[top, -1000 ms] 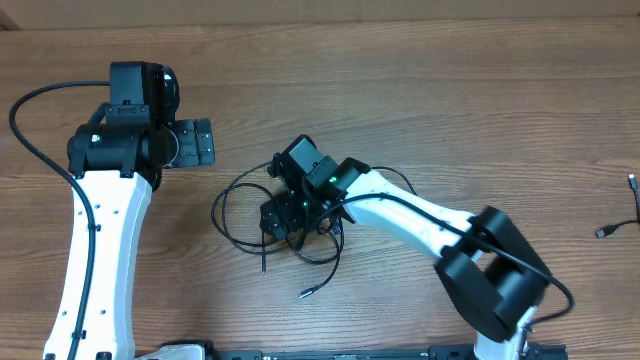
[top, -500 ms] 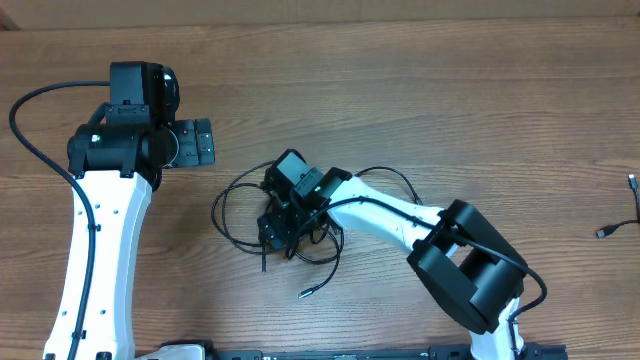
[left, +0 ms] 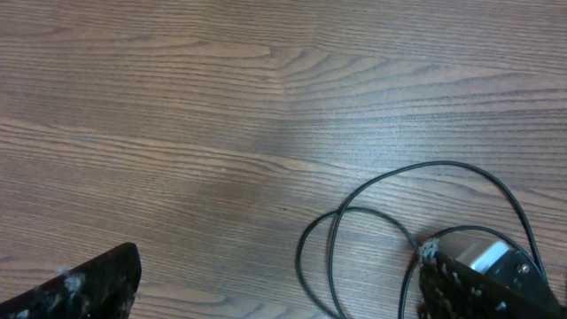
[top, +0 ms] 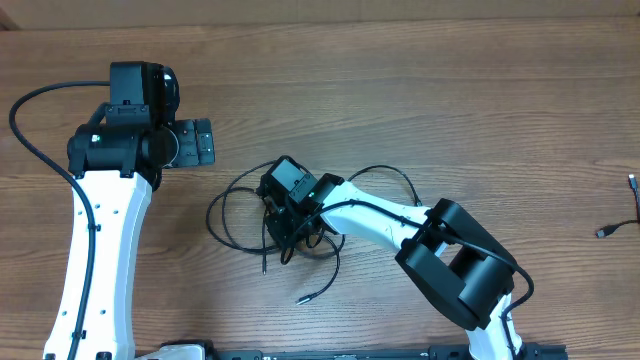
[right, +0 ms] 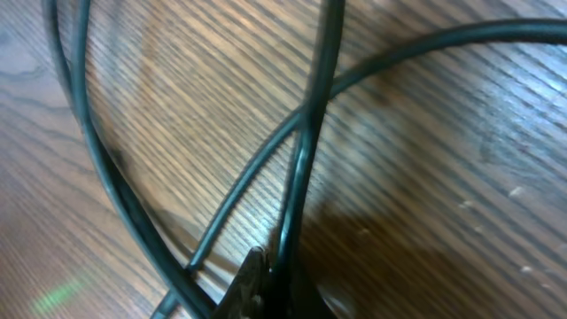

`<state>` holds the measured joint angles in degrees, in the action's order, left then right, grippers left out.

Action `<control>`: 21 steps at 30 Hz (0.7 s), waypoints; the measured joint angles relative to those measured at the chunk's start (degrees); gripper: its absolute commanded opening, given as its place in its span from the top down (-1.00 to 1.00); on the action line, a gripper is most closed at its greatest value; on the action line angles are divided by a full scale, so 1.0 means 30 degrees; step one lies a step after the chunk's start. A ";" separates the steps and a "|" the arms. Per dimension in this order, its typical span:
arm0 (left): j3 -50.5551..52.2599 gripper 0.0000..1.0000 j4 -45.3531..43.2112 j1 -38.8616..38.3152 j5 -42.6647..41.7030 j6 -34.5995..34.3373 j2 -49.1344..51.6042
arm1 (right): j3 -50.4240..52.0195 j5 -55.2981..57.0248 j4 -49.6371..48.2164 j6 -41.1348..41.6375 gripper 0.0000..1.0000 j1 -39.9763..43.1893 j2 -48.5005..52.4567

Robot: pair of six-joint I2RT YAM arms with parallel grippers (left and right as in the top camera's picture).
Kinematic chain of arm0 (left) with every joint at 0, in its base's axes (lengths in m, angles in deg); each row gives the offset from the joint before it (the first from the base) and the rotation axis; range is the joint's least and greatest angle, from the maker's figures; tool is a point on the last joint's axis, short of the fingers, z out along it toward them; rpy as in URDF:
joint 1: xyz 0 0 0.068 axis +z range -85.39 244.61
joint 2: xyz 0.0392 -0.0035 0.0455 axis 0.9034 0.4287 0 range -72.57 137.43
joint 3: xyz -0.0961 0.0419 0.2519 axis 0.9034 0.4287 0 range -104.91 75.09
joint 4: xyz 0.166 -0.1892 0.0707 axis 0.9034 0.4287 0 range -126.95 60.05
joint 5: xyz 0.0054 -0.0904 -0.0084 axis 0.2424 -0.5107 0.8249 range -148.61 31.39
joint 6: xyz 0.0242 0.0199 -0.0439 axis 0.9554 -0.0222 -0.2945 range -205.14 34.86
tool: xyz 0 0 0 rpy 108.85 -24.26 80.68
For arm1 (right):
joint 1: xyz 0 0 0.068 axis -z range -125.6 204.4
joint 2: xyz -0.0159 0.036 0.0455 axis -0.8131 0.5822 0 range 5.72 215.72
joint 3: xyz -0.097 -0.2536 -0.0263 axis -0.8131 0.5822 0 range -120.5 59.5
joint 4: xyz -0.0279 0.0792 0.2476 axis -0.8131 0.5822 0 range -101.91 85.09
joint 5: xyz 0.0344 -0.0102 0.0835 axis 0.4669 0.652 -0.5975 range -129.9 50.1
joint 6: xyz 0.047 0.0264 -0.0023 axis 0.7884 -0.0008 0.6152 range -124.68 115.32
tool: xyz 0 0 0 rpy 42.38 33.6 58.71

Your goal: Untangle cables

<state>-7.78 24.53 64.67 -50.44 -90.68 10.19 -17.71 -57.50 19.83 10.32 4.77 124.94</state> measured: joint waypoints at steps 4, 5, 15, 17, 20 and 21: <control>0.0000 -0.99 0.0007 0.0000 0.0000 0.0000 0.0000 | -0.0525 0.0015 0.2222 -0.0029 0.92 0.1035 0.0000; 0.0000 -0.99 -0.0007 0.0000 0.0000 0.0000 0.0000 | -0.0772 0.0007 0.2871 -0.0102 0.92 0.1326 0.0007; 0.0000 -0.99 0.0000 0.0000 0.0000 0.0000 0.0000 | -0.6018 0.0437 0.8947 -0.1916 0.92 0.4014 -0.1945; 0.0000 -0.99 -0.0007 0.0000 0.0007 0.0000 0.0000 | -0.7118 0.0539 0.9500 -0.2120 0.92 0.4065 -0.3024; 0.0000 -0.99 -0.0007 0.0000 0.0000 0.0000 0.0000 | -0.8823 0.0634 0.9828 -0.2295 0.92 0.4204 -0.4634; 0.0000 -0.99 -0.0007 0.0000 0.0000 0.0000 0.0000 | -0.9311 0.0656 0.9865 -0.2295 0.92 0.4269 -0.5144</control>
<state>-7.78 24.50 64.67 -50.44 -90.68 10.19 -45.64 -55.54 49.43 3.44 17.58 109.51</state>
